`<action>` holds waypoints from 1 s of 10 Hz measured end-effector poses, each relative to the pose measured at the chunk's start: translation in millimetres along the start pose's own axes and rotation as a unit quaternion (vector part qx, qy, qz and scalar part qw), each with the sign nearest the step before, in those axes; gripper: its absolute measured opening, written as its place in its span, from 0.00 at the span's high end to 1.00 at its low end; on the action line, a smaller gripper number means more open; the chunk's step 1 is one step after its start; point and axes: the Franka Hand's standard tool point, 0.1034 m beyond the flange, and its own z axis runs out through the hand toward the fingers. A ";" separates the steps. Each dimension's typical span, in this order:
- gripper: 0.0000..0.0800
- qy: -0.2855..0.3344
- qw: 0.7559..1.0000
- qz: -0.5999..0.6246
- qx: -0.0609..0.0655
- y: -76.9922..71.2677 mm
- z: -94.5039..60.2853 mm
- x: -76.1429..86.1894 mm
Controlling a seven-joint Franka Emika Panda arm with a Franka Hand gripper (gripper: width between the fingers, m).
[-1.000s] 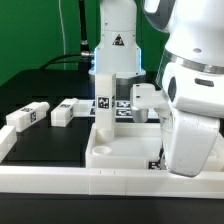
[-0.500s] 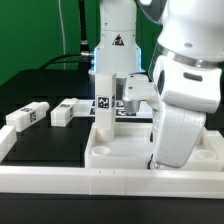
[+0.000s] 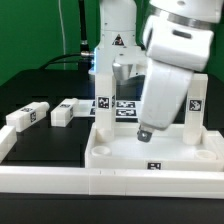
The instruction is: Assemble desk
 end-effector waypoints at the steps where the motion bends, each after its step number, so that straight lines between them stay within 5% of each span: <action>1: 0.19 0.001 1.000 0.005 0.001 -1.1 -0.2 -6.6; 5: 0.19 0.001 0.999 0.048 0.005 -1.7 2.8 -5.6; 7: 0.19 -0.025 0.981 0.190 0.044 -3.8 11.3 -40.5; 8: 0.19 -0.024 0.978 0.203 0.040 2.4 9.8 -52.3; 10: 0.19 -0.028 0.956 0.289 0.039 1.0 10.8 -48.8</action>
Offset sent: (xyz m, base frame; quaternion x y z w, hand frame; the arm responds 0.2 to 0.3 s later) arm 0.0000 0.0000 0.0000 0.0000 0.0000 0.0000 1.0000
